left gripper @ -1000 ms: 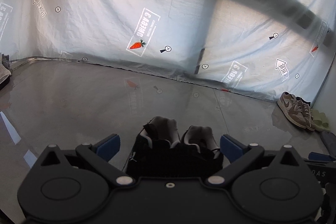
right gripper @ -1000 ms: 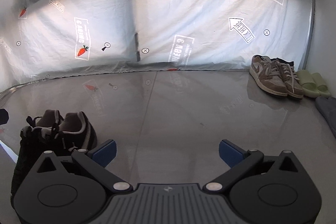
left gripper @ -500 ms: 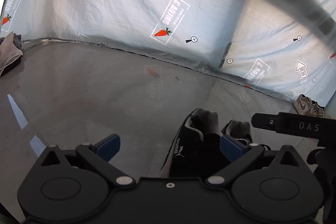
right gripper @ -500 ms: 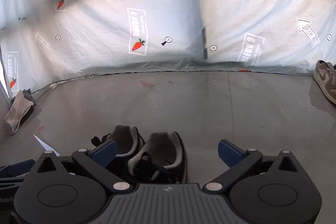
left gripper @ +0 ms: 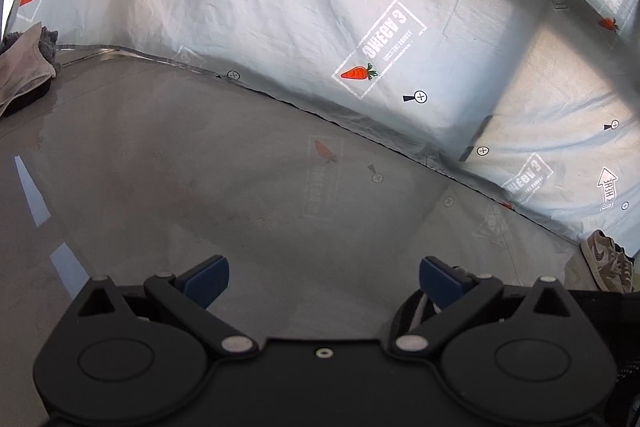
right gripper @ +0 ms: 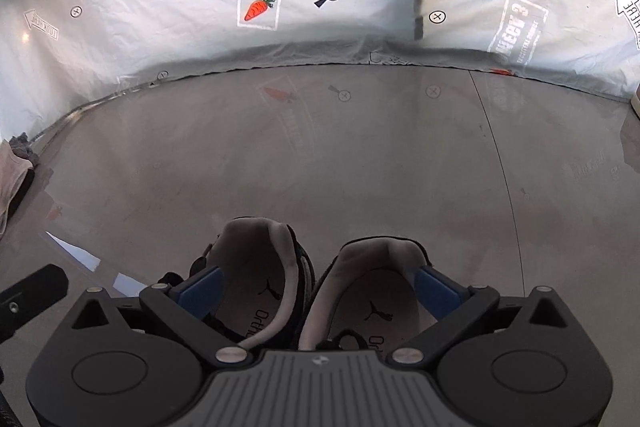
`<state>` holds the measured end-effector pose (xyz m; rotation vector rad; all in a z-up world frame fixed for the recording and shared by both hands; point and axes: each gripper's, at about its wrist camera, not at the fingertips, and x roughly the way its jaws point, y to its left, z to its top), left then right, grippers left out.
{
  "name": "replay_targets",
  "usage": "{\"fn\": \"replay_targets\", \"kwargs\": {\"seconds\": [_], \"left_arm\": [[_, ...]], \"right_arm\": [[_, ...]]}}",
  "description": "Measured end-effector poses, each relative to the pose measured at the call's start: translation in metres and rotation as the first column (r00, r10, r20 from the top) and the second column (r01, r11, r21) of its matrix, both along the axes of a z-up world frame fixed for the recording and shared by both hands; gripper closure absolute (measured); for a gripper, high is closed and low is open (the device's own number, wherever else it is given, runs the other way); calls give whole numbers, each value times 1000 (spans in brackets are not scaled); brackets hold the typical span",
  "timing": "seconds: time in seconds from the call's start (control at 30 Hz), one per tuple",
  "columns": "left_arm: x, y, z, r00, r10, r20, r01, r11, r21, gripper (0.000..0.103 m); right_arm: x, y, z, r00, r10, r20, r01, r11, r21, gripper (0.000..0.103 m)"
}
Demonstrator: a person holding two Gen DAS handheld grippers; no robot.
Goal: Organize scattered shoes
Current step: 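Carry the black Puma sneakers toward the shoes lined along the wall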
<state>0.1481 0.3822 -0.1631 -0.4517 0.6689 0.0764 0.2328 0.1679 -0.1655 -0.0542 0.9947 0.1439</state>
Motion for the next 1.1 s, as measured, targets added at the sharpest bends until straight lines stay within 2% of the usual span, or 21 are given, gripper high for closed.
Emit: {"fn": "replay_targets", "kwargs": {"seconds": [0.1, 0.13, 0.2, 0.3, 0.33, 0.43, 0.47, 0.67, 0.8, 0.93, 1.0, 1.07, 1.1], "left_arm": [[12, 11, -10, 1000, 23, -12, -24, 998, -60, 1], [15, 13, -10, 1000, 29, -11, -29, 997, -69, 1], [21, 18, -12, 999, 38, -8, -39, 996, -84, 1], [21, 21, -15, 999, 36, -16, -37, 996, -76, 1], [21, 22, -16, 999, 35, -18, -36, 997, -72, 1], [21, 26, -19, 999, 32, -26, -33, 997, -62, 1], [22, 26, -21, 999, 31, -33, -33, 997, -63, 1], [33, 25, -26, 999, 8, -34, -11, 997, -82, 1], [37, 21, -26, 1000, -8, -25, 5, 994, -112, 1], [38, 16, -26, 999, -18, -30, 15, 995, -103, 1], [37, 16, -23, 1000, -17, -20, 15, 995, -103, 1], [35, 15, -19, 1000, -16, -5, 16, 995, -95, 1], [34, 15, -16, 1000, -18, 3, 18, 995, -94, 1]], "right_arm": [[6, 13, -1, 999, 8, -39, -10, 999, -52, 3], [7, 14, 0, 998, 13, -54, -16, 999, -40, 10], [10, 17, 1, 995, 20, -101, -20, 1000, 7, 12], [11, 17, -1, 995, 8, -97, -13, 999, -51, 12], [12, 16, -3, 995, 3, -96, -9, 998, -64, 17], [14, 1, -8, 990, -26, -137, 23, 1000, -21, 22], [14, 0, -9, 990, -24, -137, 21, 1000, -23, 28], [25, 8, -16, 992, 11, -126, -13, 1000, -19, 43], [37, 18, -24, 989, 2, -145, -8, 999, -41, 43], [38, 24, -27, 990, 29, -141, -42, 995, -88, 43], [39, 21, -26, 991, 2, -135, -13, 997, -78, 49], [38, 14, -24, 992, -12, -126, 4, 998, -60, 60], [36, 9, -23, 994, -10, -111, 6, 999, -42, 61]]}}
